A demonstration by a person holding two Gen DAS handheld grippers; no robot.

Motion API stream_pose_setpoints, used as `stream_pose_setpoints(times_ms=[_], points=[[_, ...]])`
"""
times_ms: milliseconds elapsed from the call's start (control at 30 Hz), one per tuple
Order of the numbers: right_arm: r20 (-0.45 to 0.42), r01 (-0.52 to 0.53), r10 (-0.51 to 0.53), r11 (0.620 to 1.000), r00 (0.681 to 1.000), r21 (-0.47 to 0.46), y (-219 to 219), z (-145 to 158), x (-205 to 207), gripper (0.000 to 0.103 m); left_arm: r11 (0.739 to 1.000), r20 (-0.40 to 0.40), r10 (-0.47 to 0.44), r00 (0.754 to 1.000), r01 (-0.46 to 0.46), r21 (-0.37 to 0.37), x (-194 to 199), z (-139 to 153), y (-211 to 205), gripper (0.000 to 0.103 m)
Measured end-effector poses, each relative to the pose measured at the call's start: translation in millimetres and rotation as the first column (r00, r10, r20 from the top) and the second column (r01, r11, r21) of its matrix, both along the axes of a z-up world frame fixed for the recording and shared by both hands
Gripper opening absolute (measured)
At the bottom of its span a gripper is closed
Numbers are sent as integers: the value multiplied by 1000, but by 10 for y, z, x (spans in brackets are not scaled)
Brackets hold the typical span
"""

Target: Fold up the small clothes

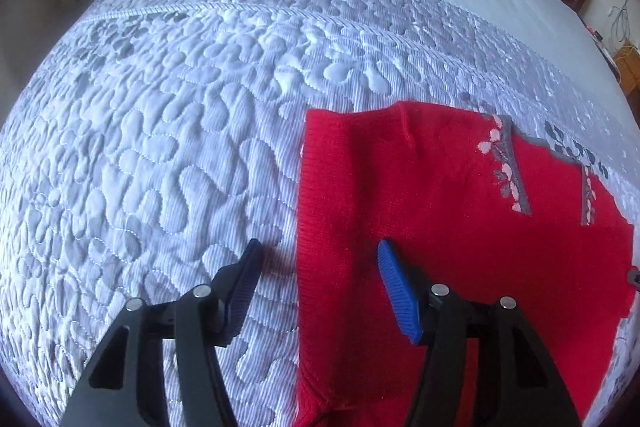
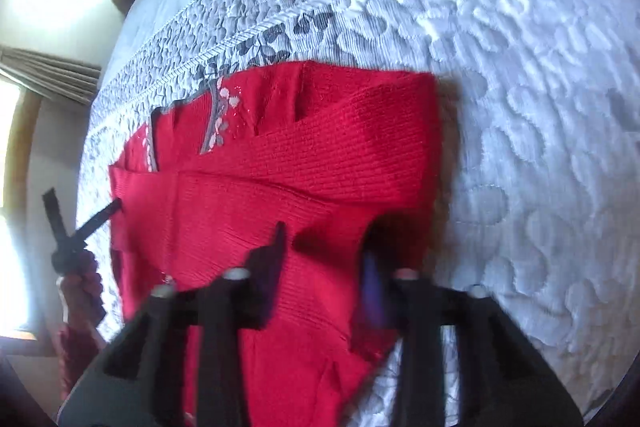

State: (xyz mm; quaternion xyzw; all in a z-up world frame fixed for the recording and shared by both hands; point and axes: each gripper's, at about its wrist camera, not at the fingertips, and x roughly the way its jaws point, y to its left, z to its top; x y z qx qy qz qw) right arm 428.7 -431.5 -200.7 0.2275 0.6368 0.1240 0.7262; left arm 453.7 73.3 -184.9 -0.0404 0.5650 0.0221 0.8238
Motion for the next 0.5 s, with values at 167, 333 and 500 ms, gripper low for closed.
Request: stream_pose_setpoints(times_ms=[167, 333, 500], points=[[175, -41, 36, 999, 984, 24, 49, 334, -77, 4, 999, 29, -17, 999, 16, 47, -20, -21, -83, 62], [138, -30, 62, 974, 989, -223, 80, 196, -30, 7, 999, 55, -7, 998, 4, 52, -56, -73, -77, 63], [125, 29, -10, 988, 992, -150, -90, 68, -170, 15, 996, 33, -7, 999, 4, 88, -99, -13, -126, 63]])
